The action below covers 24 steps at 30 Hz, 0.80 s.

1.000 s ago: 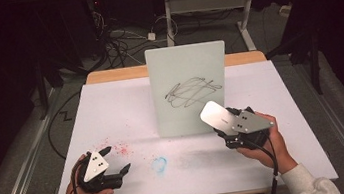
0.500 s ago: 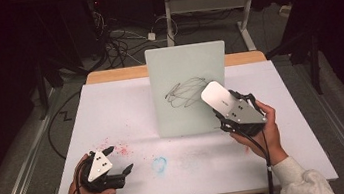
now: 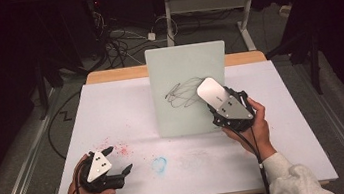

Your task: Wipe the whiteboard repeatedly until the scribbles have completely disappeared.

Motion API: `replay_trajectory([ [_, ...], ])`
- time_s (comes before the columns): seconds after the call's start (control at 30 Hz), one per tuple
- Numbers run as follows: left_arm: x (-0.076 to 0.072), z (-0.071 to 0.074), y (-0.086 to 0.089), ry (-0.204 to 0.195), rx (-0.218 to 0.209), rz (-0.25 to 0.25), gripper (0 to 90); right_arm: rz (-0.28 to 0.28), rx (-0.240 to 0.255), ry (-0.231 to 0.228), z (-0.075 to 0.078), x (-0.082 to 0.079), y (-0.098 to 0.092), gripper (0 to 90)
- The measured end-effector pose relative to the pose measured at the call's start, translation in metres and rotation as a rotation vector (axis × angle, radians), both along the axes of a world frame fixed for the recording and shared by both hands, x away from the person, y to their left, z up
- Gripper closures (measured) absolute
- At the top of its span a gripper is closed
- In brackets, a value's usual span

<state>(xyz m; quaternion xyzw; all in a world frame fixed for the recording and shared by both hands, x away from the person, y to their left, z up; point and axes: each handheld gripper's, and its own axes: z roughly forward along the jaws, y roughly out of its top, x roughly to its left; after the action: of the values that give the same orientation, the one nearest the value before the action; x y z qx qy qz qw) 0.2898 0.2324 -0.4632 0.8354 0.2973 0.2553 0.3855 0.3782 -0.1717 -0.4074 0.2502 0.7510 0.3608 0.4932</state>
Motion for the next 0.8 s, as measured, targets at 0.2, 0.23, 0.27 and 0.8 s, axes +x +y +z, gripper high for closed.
replay_trajectory([
  [0.2,-0.001,0.001,0.0,-0.002,0.006,-0.005,16.6,0.011,-0.058,0.03,-0.025,-0.002,0.004,31.1],
  [0.23,-0.001,0.001,0.0,-0.002,0.006,-0.006,16.6,0.011,-0.072,0.031,-0.029,-0.004,0.005,31.2],
  [0.27,-0.001,0.001,0.0,-0.001,0.005,-0.006,16.6,0.016,-0.078,0.034,-0.032,-0.005,0.005,31.2],
  [0.8,-0.001,0.0,-0.001,0.002,0.008,-0.008,16.7,-0.092,-0.031,-0.019,-0.029,-0.003,-0.011,31.2],
])
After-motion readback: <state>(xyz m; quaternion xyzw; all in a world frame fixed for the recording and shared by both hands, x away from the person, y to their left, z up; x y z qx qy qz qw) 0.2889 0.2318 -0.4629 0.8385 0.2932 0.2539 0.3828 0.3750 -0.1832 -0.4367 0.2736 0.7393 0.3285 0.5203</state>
